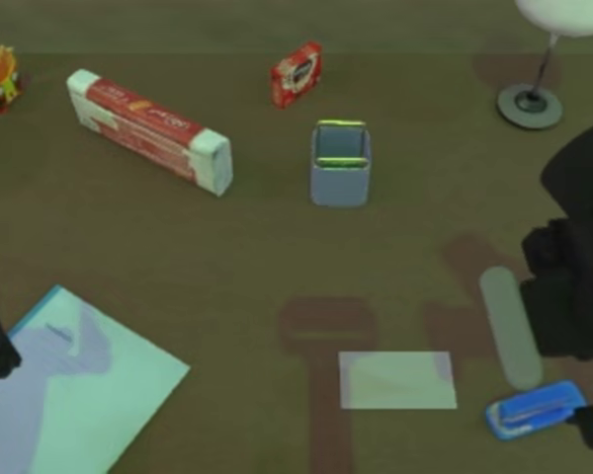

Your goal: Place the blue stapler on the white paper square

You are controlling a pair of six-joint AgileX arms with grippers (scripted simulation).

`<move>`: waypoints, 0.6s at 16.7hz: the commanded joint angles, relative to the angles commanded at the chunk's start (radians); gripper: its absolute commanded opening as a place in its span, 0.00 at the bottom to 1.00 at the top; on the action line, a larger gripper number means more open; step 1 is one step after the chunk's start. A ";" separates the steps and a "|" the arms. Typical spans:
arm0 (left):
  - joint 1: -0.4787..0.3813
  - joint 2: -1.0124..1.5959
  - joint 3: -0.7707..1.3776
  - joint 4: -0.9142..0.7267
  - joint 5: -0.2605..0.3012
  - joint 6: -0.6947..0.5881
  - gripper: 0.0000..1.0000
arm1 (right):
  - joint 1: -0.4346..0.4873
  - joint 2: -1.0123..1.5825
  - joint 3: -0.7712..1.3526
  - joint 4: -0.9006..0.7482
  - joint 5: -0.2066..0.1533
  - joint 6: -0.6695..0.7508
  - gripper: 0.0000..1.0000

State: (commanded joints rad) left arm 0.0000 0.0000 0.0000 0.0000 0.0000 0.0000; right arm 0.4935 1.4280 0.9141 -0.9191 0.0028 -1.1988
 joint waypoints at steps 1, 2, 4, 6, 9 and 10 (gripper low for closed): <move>0.000 0.000 0.000 0.000 0.000 0.000 1.00 | 0.019 0.048 0.036 -0.031 -0.001 -0.045 1.00; 0.000 0.000 0.000 0.000 0.000 0.000 1.00 | 0.034 0.089 0.068 -0.057 -0.002 -0.083 1.00; 0.000 0.000 0.000 0.000 0.000 0.000 1.00 | 0.055 0.145 0.110 -0.091 -0.003 -0.133 1.00; 0.000 0.000 0.000 0.000 0.000 0.000 1.00 | 0.061 0.161 0.123 -0.100 -0.004 -0.147 1.00; 0.000 0.000 0.000 0.000 0.000 0.000 1.00 | 0.061 0.161 0.123 -0.100 -0.004 -0.147 1.00; 0.000 0.000 0.000 0.000 0.000 0.000 1.00 | 0.056 0.157 0.119 -0.098 -0.003 -0.146 1.00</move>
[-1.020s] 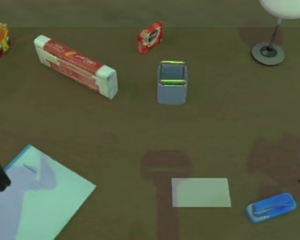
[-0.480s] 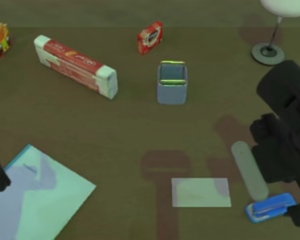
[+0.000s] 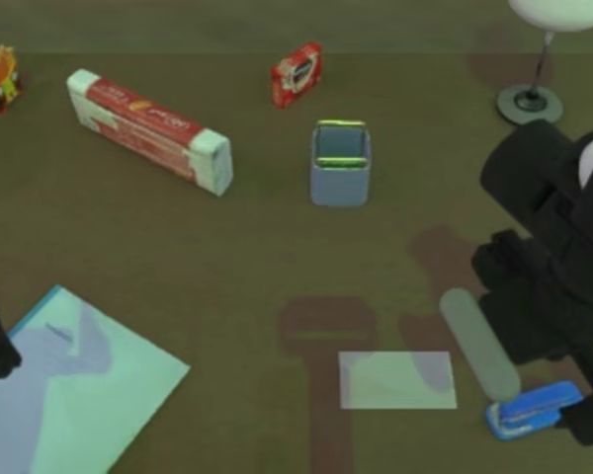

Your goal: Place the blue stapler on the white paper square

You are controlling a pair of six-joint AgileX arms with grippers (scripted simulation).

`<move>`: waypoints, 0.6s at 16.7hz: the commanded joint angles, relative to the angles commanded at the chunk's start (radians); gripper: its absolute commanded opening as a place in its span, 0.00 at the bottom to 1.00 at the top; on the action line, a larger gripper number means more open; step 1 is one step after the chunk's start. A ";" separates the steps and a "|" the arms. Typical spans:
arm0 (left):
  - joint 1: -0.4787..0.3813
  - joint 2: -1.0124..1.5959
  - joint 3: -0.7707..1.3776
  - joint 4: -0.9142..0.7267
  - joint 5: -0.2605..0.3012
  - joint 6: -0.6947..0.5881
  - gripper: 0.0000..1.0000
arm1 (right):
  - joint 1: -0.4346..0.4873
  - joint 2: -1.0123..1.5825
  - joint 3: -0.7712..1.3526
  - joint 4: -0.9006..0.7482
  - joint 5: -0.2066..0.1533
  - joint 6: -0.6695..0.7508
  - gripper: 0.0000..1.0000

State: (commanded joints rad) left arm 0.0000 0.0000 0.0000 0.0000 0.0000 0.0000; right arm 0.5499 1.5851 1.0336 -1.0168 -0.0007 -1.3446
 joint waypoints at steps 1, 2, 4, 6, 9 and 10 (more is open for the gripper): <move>0.000 0.000 0.000 0.000 0.000 0.000 1.00 | 0.000 0.002 -0.002 0.002 0.000 0.000 1.00; 0.000 0.000 0.000 0.000 0.000 0.000 1.00 | 0.002 0.009 -0.009 0.015 0.000 -0.001 1.00; 0.000 0.000 0.000 0.000 0.000 0.000 1.00 | 0.004 0.037 -0.039 0.070 0.000 -0.002 1.00; 0.000 0.000 0.000 0.000 0.000 0.000 1.00 | 0.005 0.079 -0.082 0.159 0.000 0.000 1.00; 0.000 0.000 0.000 0.000 0.000 0.000 1.00 | 0.007 0.152 -0.158 0.312 0.000 0.003 1.00; 0.000 0.000 0.000 0.000 0.000 0.000 1.00 | 0.007 0.174 -0.180 0.355 0.000 0.003 1.00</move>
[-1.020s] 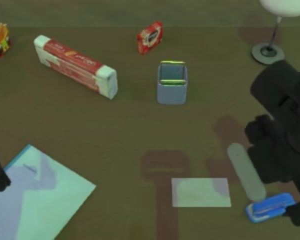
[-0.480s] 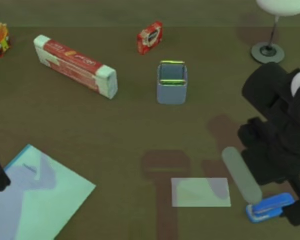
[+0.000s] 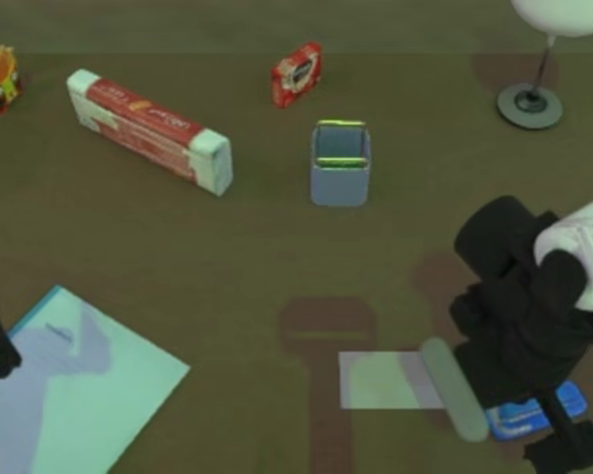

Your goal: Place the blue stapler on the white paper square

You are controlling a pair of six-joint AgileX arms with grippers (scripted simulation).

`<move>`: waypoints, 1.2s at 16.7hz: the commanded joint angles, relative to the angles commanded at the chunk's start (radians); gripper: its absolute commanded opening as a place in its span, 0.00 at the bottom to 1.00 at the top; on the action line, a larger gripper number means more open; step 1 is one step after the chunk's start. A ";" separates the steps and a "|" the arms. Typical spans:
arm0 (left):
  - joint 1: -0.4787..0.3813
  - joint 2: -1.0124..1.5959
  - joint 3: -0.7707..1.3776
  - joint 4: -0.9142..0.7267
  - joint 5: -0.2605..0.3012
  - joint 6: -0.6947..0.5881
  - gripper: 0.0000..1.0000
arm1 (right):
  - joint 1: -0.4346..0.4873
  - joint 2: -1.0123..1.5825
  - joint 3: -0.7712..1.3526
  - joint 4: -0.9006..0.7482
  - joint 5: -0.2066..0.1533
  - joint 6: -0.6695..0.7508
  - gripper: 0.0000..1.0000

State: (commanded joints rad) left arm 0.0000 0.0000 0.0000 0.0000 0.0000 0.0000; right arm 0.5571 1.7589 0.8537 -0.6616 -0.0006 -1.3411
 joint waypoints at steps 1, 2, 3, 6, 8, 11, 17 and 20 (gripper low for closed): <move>0.000 0.000 0.000 0.000 0.000 0.000 1.00 | 0.001 0.017 -0.018 0.034 0.000 0.001 1.00; 0.000 0.000 0.000 0.000 0.000 0.000 1.00 | 0.001 0.030 -0.031 0.057 0.000 0.001 1.00; 0.000 0.000 0.000 0.000 0.000 0.000 1.00 | 0.001 0.036 -0.038 0.070 0.000 0.002 1.00; 0.000 0.000 0.000 0.000 0.000 0.000 1.00 | 0.001 0.038 -0.039 0.072 0.000 0.002 1.00; 0.000 0.000 0.000 0.000 0.000 0.000 1.00 | 0.001 0.038 -0.039 0.072 0.000 0.002 0.92; 0.000 0.000 0.000 0.000 0.000 0.000 1.00 | 0.001 0.038 -0.039 0.072 0.000 0.002 0.70; 0.000 0.000 0.000 0.000 0.000 0.000 1.00 | 0.001 0.038 -0.039 0.072 0.000 0.002 0.25; 0.000 0.000 0.000 0.000 0.000 0.000 1.00 | 0.001 0.038 -0.039 0.072 0.000 0.002 0.02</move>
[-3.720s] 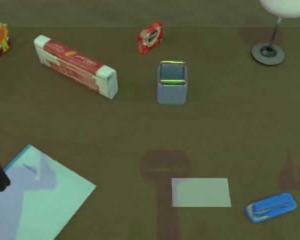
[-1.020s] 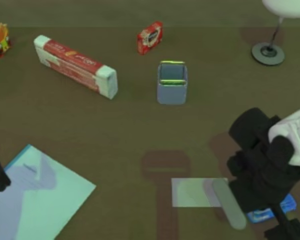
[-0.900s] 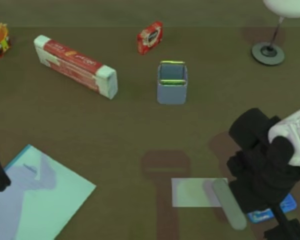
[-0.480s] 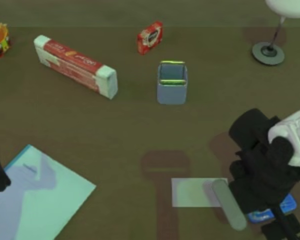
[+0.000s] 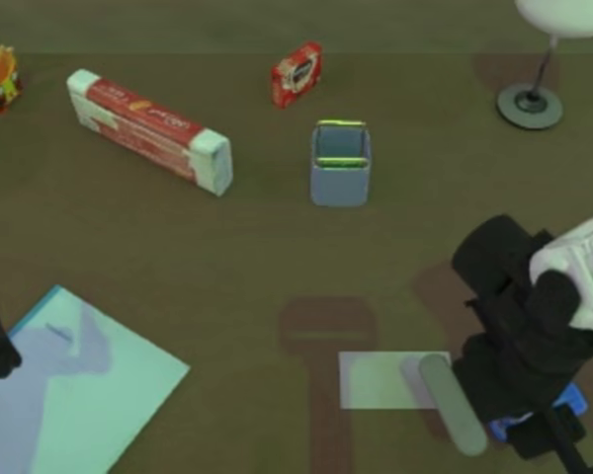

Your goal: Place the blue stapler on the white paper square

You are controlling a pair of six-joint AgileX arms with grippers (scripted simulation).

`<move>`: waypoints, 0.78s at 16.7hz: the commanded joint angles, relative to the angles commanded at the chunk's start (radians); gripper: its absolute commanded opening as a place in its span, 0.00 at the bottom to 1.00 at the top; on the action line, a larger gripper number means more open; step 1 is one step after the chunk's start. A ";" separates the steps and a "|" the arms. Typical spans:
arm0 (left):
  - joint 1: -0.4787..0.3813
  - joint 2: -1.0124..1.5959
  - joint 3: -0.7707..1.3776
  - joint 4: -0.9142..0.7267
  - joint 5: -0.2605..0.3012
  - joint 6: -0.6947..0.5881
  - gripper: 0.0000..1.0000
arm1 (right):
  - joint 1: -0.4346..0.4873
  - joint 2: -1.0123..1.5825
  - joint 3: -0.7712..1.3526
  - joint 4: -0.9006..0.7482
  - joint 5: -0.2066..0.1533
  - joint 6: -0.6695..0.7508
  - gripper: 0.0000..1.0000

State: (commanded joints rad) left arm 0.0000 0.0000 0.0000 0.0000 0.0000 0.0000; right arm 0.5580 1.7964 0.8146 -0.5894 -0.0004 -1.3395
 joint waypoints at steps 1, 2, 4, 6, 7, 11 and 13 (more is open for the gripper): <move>0.000 0.000 0.000 0.000 0.000 0.000 1.00 | 0.000 0.000 0.000 0.000 0.000 0.000 0.00; 0.000 0.000 0.000 0.000 0.000 0.000 1.00 | 0.000 0.000 0.000 0.000 0.000 0.000 0.00; 0.000 0.000 0.000 0.000 0.000 0.000 1.00 | 0.000 0.000 0.000 0.000 0.000 0.000 0.00; 0.000 0.000 0.000 0.000 0.000 0.000 1.00 | 0.000 0.000 0.000 0.000 0.000 0.000 0.00; 0.000 0.000 0.000 0.000 0.000 0.000 1.00 | 0.000 0.000 0.000 0.000 0.000 0.000 0.00; 0.000 0.000 0.000 0.000 0.000 0.000 1.00 | 0.001 -0.008 0.013 -0.016 0.000 -0.002 0.00; 0.000 0.000 0.000 0.000 0.000 0.000 1.00 | 0.002 -0.035 0.049 -0.074 -0.001 -0.005 0.00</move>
State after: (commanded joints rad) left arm 0.0000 0.0000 0.0000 0.0000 0.0000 0.0000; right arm 0.5601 1.7615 0.8634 -0.6632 -0.0009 -1.3449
